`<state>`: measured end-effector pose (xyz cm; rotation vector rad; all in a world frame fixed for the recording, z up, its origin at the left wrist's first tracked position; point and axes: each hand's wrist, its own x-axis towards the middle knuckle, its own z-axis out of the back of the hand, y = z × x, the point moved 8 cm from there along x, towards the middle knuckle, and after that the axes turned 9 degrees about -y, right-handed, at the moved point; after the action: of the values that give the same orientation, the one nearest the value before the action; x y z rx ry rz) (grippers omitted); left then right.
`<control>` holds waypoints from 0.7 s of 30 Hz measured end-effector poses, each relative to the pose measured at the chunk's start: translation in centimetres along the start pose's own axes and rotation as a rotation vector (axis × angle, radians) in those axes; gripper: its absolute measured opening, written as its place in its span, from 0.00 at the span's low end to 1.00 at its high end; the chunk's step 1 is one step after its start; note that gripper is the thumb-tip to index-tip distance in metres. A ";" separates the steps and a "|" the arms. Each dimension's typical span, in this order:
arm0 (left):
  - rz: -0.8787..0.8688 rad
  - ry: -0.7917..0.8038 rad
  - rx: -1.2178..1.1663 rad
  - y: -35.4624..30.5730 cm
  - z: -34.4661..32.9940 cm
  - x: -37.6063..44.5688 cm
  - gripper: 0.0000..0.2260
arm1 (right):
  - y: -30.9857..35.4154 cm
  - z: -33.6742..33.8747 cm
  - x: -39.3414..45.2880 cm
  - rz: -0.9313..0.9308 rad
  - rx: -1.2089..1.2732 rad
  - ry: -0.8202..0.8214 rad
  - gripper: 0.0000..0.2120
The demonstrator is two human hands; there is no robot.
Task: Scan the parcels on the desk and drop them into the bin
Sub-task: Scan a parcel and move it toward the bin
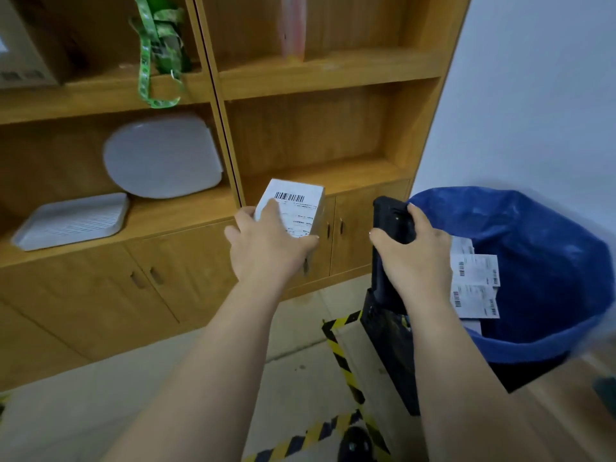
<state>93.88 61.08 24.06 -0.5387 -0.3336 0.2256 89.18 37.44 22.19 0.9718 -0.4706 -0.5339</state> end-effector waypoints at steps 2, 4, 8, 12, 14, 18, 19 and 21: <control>0.010 0.004 -0.005 -0.4 -2.3 1.5 0.36 | -0.7 -1.3 2.1 -0.017 -0.007 0.001 0.35; 0.031 0.018 -0.010 -1.2 -4.7 3.3 0.36 | -1.3 -2.6 4.7 -0.029 -0.002 0.003 0.35; 0.048 0.044 -0.002 -3.2 -9.7 6.9 0.33 | -2.6 -4.8 10.8 -0.064 0.027 0.006 0.36; 0.031 0.058 0.018 -6.5 -14.2 10.5 0.35 | -4.1 -6.2 16.8 -0.111 0.015 0.002 0.35; 0.003 0.062 0.010 -9.1 -16.5 12.0 0.36 | -5.4 -6.5 19.6 -0.136 0.007 -0.016 0.35; -0.080 0.135 -0.025 -14.2 -21.0 13.8 0.37 | -8.2 -6.2 23.5 -0.211 -0.019 -0.057 0.35; -0.104 0.155 -0.037 -15.5 -22.3 14.3 0.38 | -8.9 -5.9 24.6 -0.227 -0.029 -0.076 0.34; -0.161 0.200 -0.060 -18.3 -25.1 15.3 0.38 | -10.1 -4.8 26.8 -0.261 -0.044 -0.136 0.34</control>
<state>119.45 38.68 17.49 -0.5856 -0.1880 0.0059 110.71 19.42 14.74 0.9646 -0.4537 -0.8459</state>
